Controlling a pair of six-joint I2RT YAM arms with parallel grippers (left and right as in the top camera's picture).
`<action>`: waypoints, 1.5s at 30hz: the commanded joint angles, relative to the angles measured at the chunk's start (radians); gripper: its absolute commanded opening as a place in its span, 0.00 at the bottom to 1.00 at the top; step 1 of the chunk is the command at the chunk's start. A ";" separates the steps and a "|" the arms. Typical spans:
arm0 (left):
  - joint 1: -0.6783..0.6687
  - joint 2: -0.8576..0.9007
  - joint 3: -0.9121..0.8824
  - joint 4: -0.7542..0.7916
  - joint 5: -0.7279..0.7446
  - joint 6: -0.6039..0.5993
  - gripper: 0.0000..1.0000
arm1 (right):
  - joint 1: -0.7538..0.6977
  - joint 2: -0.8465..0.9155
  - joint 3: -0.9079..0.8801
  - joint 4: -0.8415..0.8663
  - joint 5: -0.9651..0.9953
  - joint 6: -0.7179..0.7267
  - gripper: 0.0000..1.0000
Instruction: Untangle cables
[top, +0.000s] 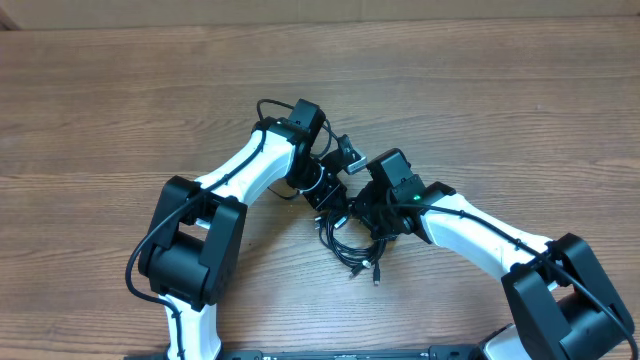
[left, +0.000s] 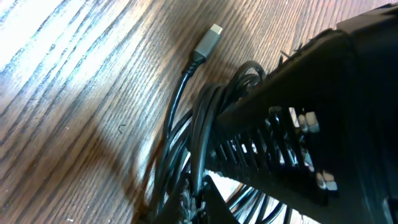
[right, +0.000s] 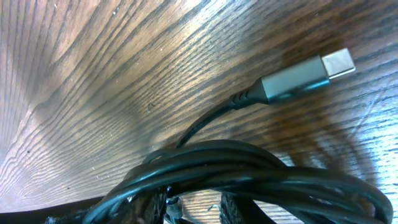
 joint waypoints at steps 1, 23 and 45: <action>-0.003 0.008 0.022 -0.003 -0.014 0.025 0.04 | 0.002 0.008 0.028 0.001 0.056 0.000 0.26; -0.004 0.008 0.022 -0.003 -0.031 0.025 0.04 | 0.064 0.053 0.028 0.087 0.104 0.000 0.23; -0.004 0.013 0.006 -0.003 -0.218 -0.013 0.22 | 0.105 0.144 0.028 0.193 0.182 0.026 0.21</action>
